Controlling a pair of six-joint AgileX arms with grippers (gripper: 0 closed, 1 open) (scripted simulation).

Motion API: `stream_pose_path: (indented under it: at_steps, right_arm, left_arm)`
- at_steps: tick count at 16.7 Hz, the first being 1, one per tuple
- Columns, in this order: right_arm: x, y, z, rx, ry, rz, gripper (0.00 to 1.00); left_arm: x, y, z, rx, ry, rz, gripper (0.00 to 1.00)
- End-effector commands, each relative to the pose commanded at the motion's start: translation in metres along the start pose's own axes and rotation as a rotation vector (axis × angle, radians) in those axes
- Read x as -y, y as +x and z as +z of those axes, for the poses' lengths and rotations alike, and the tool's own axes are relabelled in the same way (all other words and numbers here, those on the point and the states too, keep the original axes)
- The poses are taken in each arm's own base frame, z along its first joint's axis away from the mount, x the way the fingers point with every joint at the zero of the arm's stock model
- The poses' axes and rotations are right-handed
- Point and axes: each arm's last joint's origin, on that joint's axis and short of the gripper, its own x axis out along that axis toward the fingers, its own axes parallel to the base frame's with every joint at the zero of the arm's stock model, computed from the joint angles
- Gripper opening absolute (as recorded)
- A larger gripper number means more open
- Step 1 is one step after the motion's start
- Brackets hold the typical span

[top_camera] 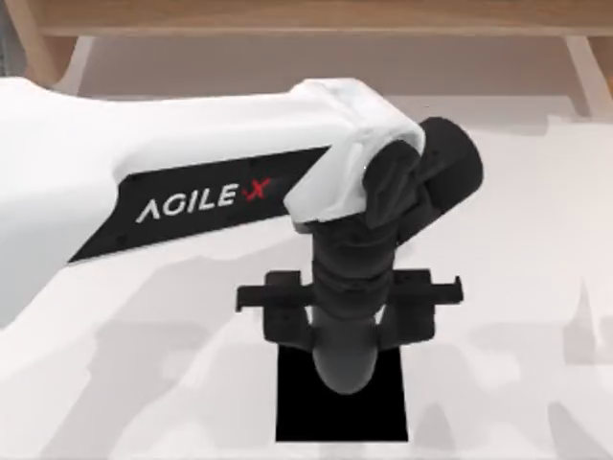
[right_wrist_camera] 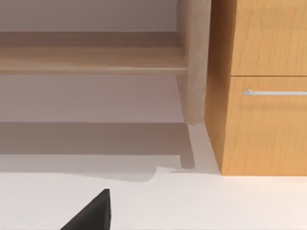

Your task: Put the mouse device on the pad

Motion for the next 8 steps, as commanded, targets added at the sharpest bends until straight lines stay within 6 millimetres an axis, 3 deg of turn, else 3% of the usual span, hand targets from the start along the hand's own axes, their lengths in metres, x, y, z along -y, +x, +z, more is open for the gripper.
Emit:
stream_pose_path:
  at_steps: [8]
  right_arm:
    - [0.0000, 0.0000, 0.0000, 0.000, 0.000, 0.000, 1.00]
  left_arm:
    - [-0.0001, 0.0072, 0.0003, 0.001, 0.003, 0.002, 0.00]
